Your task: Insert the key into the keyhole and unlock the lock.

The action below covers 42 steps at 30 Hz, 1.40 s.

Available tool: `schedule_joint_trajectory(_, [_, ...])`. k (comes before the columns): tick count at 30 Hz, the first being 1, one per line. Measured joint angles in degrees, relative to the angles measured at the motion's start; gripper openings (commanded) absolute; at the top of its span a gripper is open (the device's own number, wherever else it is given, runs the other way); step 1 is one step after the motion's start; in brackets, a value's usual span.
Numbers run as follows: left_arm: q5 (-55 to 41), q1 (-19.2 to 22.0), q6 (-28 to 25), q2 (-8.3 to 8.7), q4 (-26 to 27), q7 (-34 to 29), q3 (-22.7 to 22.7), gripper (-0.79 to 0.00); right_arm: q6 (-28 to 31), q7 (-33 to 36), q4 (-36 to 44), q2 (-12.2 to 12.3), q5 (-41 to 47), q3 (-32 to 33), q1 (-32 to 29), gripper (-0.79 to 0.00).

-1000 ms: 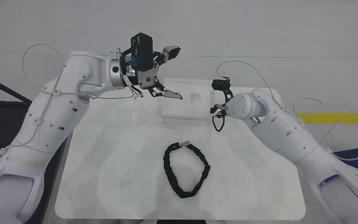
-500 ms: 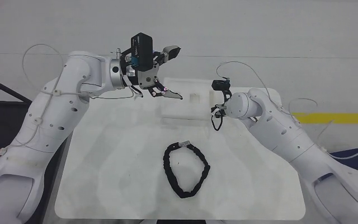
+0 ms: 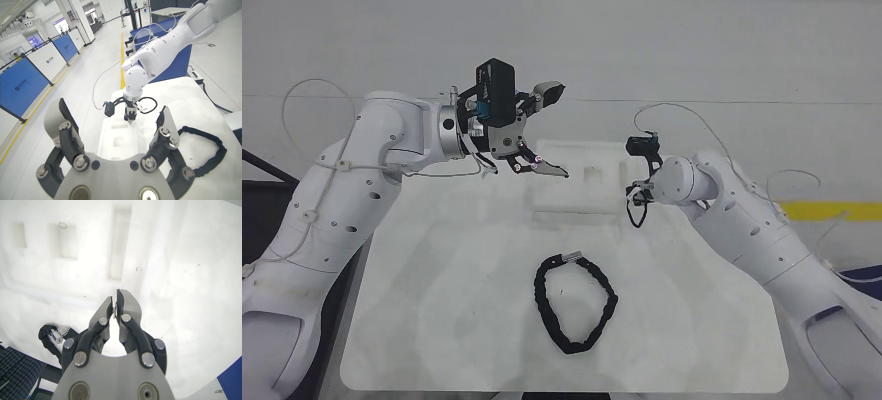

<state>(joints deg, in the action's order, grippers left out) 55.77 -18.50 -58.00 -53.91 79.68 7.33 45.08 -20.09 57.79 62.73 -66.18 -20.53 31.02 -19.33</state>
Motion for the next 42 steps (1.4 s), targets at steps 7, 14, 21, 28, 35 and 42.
schedule_joint_trajectory(7, [0.0,0.0,0.0,0.0,0.0,0.0,0.0,0.0,6.0,4.8,5.6,3.2,1.8,6.9,-2.9,-0.785])
schedule_joint_trajectory(14, [0.0,0.0,0.0,0.0,0.0,0.0,0.0,0.0,13.3,8.5,11.2,7.5,9.2,18.7,-9.6,-0.785])
schedule_joint_trajectory(21, [0.0,0.0,0.0,0.0,0.0,0.0,0.0,0.0,21.0,11.7,14.1,11.1,21.4,32.8,-16.5,-0.785])
schedule_joint_trajectory(28, [0.0,0.0,0.0,0.0,0.0,0.0,0.0,0.0,24.0,14.3,19.0,12.9,34.0,44.0,-19.8,-0.785])
schedule_joint_trajectory(35, [0.0,0.0,0.0,0.0,0.0,0.0,0.0,0.0,25.1,16.4,22.5,13.9,44.4,50.6,-22.0,-0.785])
schedule_joint_trajectory(42, [0.0,0.0,0.0,0.0,0.0,0.0,0.0,0.0,24.9,17.2,23.2,14.1,45.4,50.4,-22.7,-0.785])
